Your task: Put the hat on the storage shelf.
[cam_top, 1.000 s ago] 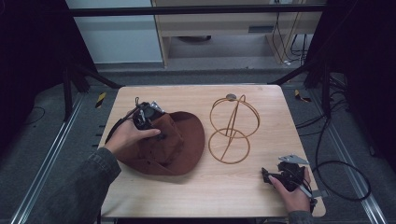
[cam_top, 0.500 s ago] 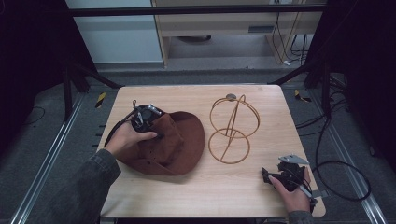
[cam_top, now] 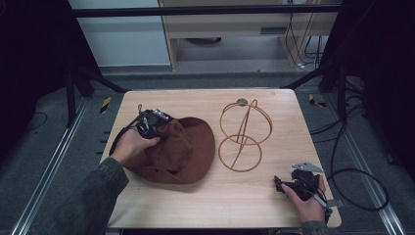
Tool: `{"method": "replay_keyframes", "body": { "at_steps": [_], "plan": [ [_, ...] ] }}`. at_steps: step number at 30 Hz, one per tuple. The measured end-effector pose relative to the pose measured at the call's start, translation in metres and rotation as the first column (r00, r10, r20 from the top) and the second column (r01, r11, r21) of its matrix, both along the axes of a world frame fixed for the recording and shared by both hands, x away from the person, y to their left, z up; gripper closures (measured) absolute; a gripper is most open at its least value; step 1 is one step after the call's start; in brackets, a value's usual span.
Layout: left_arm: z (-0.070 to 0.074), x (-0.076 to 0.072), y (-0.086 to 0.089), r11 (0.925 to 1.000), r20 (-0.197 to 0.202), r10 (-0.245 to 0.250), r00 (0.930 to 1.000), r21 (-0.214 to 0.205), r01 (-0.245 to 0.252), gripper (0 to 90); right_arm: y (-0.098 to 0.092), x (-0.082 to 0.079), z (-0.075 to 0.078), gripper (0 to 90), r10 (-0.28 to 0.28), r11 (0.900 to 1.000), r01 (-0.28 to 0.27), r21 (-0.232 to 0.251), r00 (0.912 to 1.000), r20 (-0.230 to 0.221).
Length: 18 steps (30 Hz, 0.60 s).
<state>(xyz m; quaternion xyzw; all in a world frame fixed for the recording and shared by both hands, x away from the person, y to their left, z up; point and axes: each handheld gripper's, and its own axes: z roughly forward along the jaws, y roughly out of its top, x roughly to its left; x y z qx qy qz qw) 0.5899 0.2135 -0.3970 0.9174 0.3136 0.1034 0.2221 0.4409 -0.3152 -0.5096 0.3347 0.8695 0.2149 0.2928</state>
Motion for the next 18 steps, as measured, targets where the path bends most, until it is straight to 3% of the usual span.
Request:
{"method": "replay_keyframes", "body": {
  "at_steps": [8,18],
  "plan": [
    [0.013,-0.005,0.006,0.9984,0.040,0.021,0.9990,-0.054,-0.019,88.7,0.000,0.000,0.000,0.8,0.001,1.0000,-0.001,0.000,1.0000,0.001],
    [0.041,-0.023,0.015,0.9974,0.123,-0.006,0.9924,-0.070,0.015,88.7,0.000,0.000,0.000,0.8,0.001,1.0000,-0.001,-0.001,1.0000,0.001]
  ]
}}
